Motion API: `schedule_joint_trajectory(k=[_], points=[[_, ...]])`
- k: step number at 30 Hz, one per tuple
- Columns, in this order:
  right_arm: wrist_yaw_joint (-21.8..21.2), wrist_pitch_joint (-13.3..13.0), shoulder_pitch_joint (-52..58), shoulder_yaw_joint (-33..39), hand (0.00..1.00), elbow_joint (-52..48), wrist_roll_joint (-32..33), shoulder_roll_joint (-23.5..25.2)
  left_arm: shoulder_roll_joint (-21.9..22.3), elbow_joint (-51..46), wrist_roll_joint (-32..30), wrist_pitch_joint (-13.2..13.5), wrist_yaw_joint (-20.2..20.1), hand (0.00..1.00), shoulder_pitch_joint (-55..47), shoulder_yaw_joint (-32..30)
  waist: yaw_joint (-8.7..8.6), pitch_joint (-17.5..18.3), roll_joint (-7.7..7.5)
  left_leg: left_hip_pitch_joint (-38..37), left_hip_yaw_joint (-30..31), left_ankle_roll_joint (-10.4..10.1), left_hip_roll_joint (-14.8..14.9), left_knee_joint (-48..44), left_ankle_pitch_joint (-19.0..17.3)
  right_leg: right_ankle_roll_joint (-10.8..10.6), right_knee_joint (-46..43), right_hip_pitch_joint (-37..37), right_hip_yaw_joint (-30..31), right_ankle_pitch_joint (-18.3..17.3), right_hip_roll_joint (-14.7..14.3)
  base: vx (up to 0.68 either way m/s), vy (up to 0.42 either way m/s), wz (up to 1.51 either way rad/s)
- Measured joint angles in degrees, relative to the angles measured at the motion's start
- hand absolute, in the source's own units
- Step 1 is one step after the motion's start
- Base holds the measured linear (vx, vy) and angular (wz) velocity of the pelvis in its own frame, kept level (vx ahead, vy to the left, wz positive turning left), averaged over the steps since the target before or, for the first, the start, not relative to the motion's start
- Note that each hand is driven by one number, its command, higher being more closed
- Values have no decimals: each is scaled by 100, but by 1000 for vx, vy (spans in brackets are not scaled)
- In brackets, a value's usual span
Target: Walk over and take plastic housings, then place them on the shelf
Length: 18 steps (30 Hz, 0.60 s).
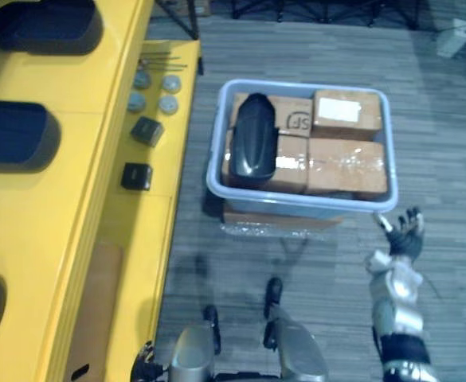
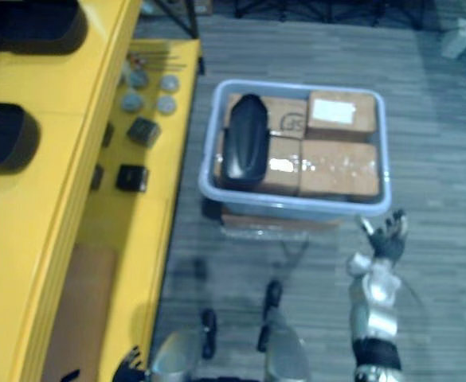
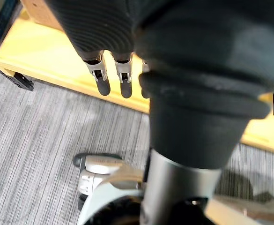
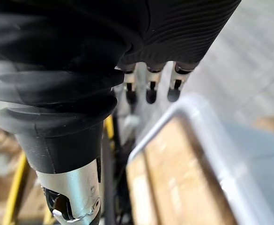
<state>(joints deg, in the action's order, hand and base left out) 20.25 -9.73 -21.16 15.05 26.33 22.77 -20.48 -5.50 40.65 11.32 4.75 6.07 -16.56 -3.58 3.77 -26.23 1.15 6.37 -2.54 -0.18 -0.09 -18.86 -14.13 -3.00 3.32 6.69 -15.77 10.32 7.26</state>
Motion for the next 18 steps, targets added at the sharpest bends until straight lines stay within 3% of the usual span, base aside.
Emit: schedule_joint_trajectory(k=[6,7,14,18], points=[[385,163,-1975,-470,0,839,-256,-1010,33,123,482,-80,-18,0,192,40,416,-136,342,476,391,90,-242,-227,112,-104,-105,221,-328,188,198,-71,98,40],[442,285,-2264,-618,0,904,-281,-1085,34,128,646,-134,-33,0,195,35,519,-140,389,575,423,98,-272,-279,117,-106,-139,300,-338,190,227,-37,102,25],[489,1045,-3139,-1080,0,1847,-189,-1629,165,393,907,-246,-182,0,209,183,791,-233,622,871,667,179,-497,-412,166,-127,-533,599,-483,153,499,-39,118,19],[611,1414,-3584,-1191,0,2451,-95,-1966,250,477,916,-210,-279,0,224,377,837,-305,822,1118,720,205,-612,-577,182,-168,-771,803,-629,70,671,-81,78,15]])
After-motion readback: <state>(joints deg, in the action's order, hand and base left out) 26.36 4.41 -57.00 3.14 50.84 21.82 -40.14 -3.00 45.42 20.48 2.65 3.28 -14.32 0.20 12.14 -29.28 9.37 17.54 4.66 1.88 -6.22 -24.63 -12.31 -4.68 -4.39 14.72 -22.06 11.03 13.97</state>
